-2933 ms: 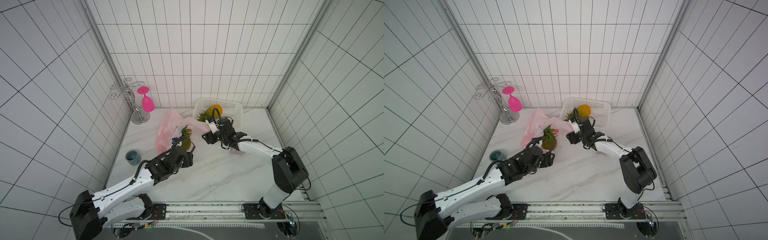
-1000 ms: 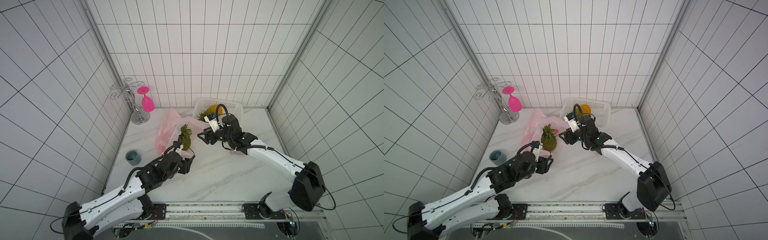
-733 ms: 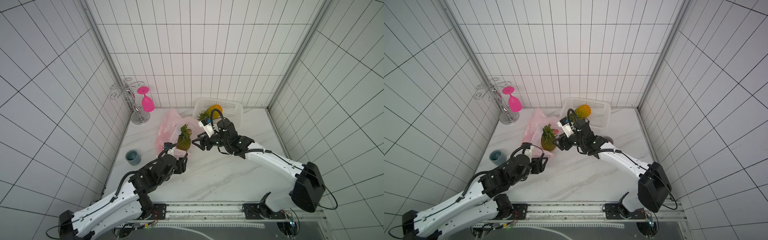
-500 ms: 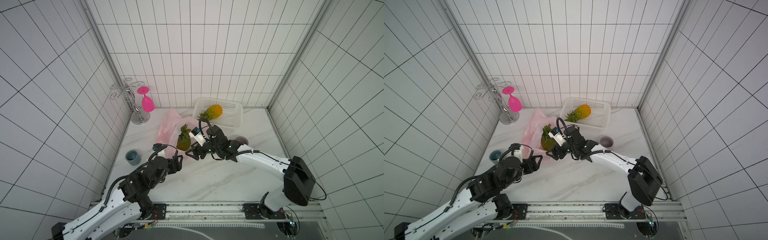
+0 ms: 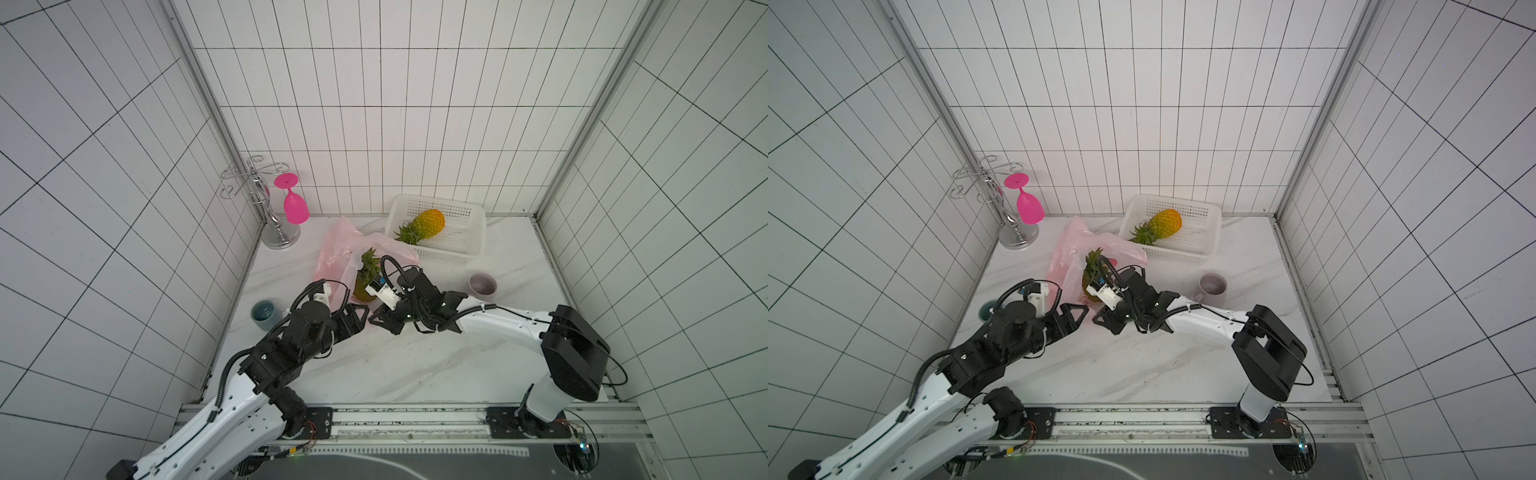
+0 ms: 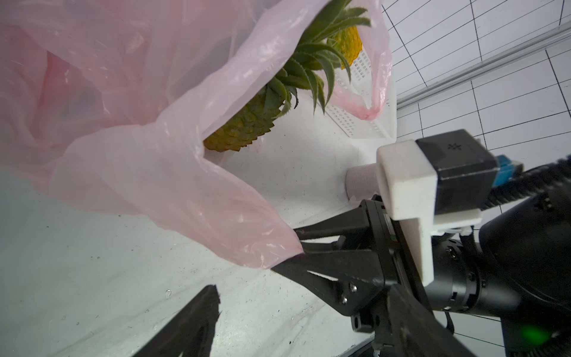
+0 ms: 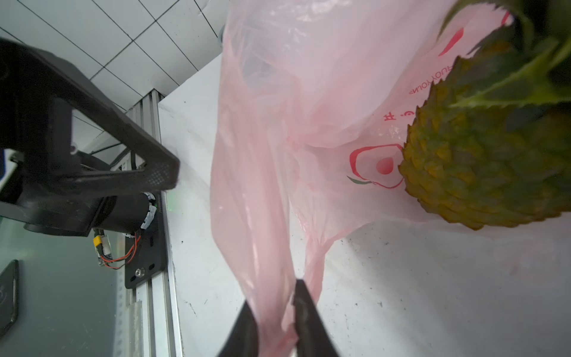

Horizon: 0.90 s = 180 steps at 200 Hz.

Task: Place the pineapple into a plastic bag & tie a knot
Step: Adjust the plastic bag at the center of the board.

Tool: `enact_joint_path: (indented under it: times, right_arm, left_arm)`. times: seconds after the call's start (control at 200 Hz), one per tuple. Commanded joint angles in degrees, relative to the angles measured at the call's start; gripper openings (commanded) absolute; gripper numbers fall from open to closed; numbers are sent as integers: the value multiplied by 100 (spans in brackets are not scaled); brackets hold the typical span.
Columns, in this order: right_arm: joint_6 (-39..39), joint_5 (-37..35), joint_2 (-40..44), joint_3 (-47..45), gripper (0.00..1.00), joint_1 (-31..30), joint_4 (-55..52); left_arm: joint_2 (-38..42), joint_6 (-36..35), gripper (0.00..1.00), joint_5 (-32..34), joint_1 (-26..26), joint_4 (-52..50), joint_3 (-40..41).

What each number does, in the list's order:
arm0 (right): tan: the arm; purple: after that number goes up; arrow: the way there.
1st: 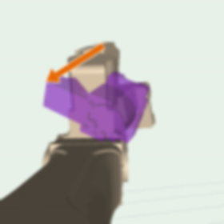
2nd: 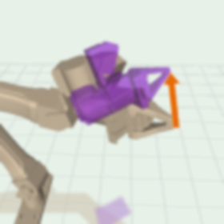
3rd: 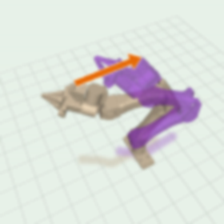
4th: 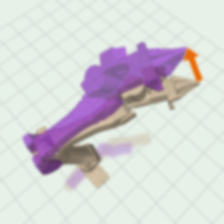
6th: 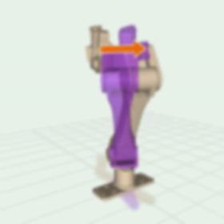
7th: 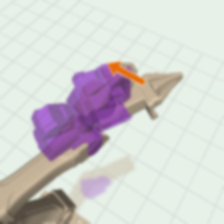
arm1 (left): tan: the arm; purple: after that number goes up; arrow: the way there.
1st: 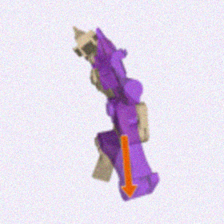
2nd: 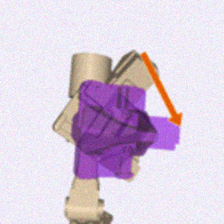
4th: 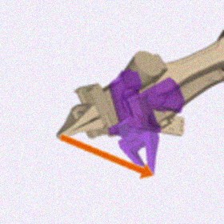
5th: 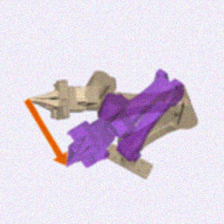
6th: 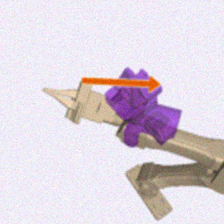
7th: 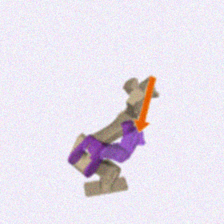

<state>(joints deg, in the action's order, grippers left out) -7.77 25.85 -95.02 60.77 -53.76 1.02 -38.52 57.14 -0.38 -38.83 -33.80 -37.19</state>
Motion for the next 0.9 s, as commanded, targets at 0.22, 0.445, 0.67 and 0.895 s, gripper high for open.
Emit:
enact_joint_path:
  times: [0.22,0.445,0.67,0.895]
  right_arm:
    - [-200,-116,426,-630,0,-263,683]
    - [-131,-71,385,-594,0,-334,679]
    - [40,-70,170,-395,0,-410,427]
    - [125,-431,388,-369,14,-397,323]
  left_arm:
    - [-63,367,87,-230,449,664,664]
    - [57,680,86,-461,911,1292,961]
    - [-342,601,83,-697,933,1634,825]
    - [-746,537,14,-1085,964,1980,967]
